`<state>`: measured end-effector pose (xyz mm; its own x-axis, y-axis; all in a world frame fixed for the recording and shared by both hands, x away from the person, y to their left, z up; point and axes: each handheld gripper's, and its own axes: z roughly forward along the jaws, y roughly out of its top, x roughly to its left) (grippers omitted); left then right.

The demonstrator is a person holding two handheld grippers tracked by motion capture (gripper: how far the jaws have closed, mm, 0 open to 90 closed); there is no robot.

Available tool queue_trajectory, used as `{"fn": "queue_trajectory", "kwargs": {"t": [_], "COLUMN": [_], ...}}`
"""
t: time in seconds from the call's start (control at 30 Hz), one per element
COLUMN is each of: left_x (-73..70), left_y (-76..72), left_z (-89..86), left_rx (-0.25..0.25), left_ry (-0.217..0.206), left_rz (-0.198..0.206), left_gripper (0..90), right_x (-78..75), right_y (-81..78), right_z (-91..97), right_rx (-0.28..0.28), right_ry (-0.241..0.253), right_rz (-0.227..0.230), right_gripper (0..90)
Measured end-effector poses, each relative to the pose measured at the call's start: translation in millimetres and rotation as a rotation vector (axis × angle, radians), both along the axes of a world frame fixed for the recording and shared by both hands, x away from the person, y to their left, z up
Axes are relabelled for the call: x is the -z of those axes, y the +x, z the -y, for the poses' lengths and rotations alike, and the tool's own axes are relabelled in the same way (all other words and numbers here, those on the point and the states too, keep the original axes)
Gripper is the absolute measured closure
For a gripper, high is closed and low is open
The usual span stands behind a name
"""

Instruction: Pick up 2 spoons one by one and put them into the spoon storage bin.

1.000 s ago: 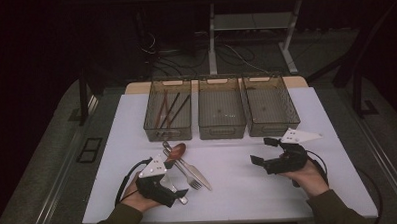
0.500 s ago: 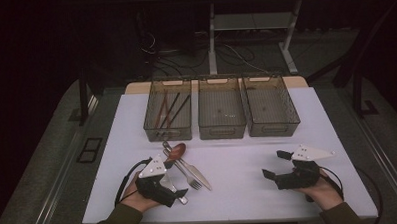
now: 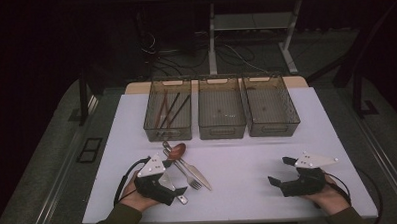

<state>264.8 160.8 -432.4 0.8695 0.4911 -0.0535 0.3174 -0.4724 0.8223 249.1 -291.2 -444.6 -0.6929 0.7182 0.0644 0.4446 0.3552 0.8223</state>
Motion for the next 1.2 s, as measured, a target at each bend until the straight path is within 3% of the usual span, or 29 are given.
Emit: {"fn": "queue_trajectory", "kwargs": {"t": [0.4,0.57,0.83,1.0,1.2], "left_x": [-9.2,-9.6,-7.6,-5.4,-4.3], "left_y": [7.1,12.9,31.0,44.6,63.5], "left_z": [-15.9,-22.7,-30.8,-31.3,-28.8], "left_rx": [-0.055,-0.088,-0.145,-0.155,-0.175], "left_ry": [-0.011,0.001,0.019,0.021,0.018], "left_rz": [0.015,0.011,0.001,-0.018,-0.038], "left_gripper": [20.7,32.7,48.4,56.2,59.4], "right_x": [0.2,0.7,1.5,2.1,2.5], "right_y": [0.6,1.1,1.5,1.9,2.2], "right_z": [-2.6,-2.4,-3.3,-3.6,-3.8], "right_rx": [-0.010,-0.007,-0.008,-0.008,-0.008], "right_ry": [-0.011,-0.014,-0.025,-0.029,-0.035], "right_rz": [0.002,0.001,-0.003,-0.004,-0.004], "right_gripper": [11.9,11.9,11.9,11.9,11.9]}}
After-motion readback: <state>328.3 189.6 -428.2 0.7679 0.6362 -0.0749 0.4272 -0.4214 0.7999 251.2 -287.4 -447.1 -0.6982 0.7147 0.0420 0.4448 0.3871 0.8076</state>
